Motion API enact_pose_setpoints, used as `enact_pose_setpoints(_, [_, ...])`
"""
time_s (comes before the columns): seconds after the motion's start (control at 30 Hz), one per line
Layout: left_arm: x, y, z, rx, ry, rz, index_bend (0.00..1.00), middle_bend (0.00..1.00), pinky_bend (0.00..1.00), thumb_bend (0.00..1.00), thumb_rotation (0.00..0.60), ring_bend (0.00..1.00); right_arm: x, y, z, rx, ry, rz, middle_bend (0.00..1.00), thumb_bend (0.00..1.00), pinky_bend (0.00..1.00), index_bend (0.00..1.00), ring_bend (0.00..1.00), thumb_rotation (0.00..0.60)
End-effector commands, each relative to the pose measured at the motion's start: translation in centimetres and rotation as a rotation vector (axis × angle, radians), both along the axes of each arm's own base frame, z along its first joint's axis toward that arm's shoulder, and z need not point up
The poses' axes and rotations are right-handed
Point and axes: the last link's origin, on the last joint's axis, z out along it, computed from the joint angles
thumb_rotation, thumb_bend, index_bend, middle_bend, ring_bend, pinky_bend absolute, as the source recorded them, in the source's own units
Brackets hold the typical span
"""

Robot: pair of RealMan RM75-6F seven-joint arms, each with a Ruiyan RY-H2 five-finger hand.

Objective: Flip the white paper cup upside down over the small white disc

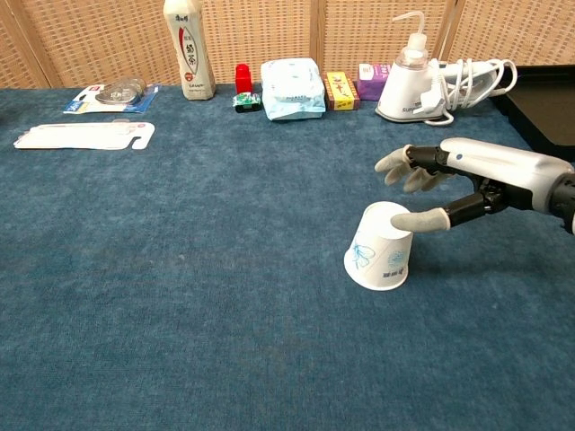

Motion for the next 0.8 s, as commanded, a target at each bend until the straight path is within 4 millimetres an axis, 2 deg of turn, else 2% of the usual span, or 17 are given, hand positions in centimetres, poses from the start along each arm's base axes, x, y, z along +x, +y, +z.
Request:
enact_pose_setpoints(0.03, [0.0,0.0,0.0,0.002,-0.001,0.001,0.35,0.32,0.24,0.25,0.6,0.22,0.2,0.1,0.3,0.0,-0.003,0.007,0.18,0.27,0.17,0.12,0.22,0.256])
enact_pose_setpoints(0.3, [0.1,0.0,0.2,0.01,0.001,0.002,0.35,0.32,0.24,0.25,0.6,0.22,0.7,-0.2,1.8,-0.044,-0.058,0.004,0.18,0.27,0.17,0.15,0.22,0.261])
enact_pose_setpoints(0.53, [0.3,0.0,0.1,0.011,0.005,-0.001,0.35,0.32,0.24,0.25,0.6,0.22,0.6,-1.6,3.9,-0.147,-0.117,-0.046,0.27,0.27,0.2,0.31,0.31,0.261])
enact_pose_setpoints(0.6, [0.3,0.0,0.1,0.012,0.005,0.002,0.36,0.32,0.24,0.25,0.6,0.22,0.4,-2.1,4.5,-0.188,-0.123,-0.061,0.3,0.28,0.21,0.35,0.34,0.292])
enact_pose_setpoints(0.67, [0.3,0.0,0.1,0.014,0.006,0.004,0.36,0.32,0.24,0.25,0.6,0.22,0.0,-2.5,4.9,-0.219,-0.108,-0.067,0.34,0.29,0.23,0.38,0.36,0.369])
enact_pose_setpoints(0.73, [0.3,0.0,0.1,0.015,0.006,0.007,0.35,0.32,0.24,0.25,0.6,0.22,-0.4,-3.0,5.3,-0.258,-0.092,-0.086,0.34,0.29,0.24,0.39,0.37,0.4])
enact_pose_setpoints(0.8, [0.2,0.1,0.0,0.012,0.005,0.013,0.35,0.32,0.24,0.25,0.6,0.22,-1.0,-3.3,5.7,-0.291,-0.067,-0.106,0.34,0.29,0.25,0.39,0.37,0.407])
